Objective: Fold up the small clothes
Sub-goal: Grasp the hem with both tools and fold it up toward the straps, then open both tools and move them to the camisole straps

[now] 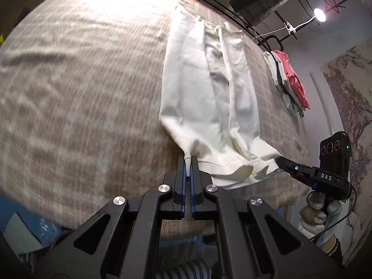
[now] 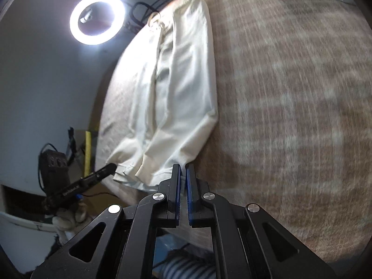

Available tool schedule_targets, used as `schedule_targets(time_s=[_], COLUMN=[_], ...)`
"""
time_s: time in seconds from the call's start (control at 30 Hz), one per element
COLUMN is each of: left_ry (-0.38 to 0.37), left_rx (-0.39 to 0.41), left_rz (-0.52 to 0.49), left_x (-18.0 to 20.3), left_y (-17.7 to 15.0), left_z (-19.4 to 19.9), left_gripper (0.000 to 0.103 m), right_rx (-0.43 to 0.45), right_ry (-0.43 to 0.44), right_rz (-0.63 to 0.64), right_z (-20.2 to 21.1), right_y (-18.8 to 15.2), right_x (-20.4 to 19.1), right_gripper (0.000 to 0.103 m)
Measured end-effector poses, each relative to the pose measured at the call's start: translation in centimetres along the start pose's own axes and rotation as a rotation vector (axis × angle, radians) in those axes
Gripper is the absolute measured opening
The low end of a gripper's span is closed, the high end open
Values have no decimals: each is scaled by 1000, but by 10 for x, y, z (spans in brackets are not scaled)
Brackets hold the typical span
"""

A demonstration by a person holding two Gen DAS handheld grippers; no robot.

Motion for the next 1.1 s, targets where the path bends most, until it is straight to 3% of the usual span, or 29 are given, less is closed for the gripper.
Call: schedule_targets(time_s=[0.17,0.43,0.73,0.8,0.93,1.1], left_ry=[3,9,60,74,85,135], left_rx=[23,34,52,70,103,180], left_rz=[-10,54,62,67,45,-24], left_x=[10,10,6,4,3,2], left_y=[32,82,103,106,110,108], left_z=[-1,-24,-42,-40,-28,-6], left_gripper=[0,0,0,0,20,22], right_rx=[47,104,108,111,125,142], right_ry=[13,-10,-43,-47,-68,-80], right_rz=[-8,-32,-77,-64,-38,75], right_z=[9,-2,-16,-20,-15,-4], right_y=[34,82,105,108,116,110], right_x=[-9,-7,12,9,5,-12], right_gripper=[3,3,4,8,12,13])
Point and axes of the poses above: each gripper's, at about its wrist camera, not at the fingertips, and z roughly against the way its jaws point, x to its right, y to its top, the point moved 10 cm from there along -z, roughly the way its jaws point, and after that the axes turned 4 degrees about y, right-handed, at the moved point
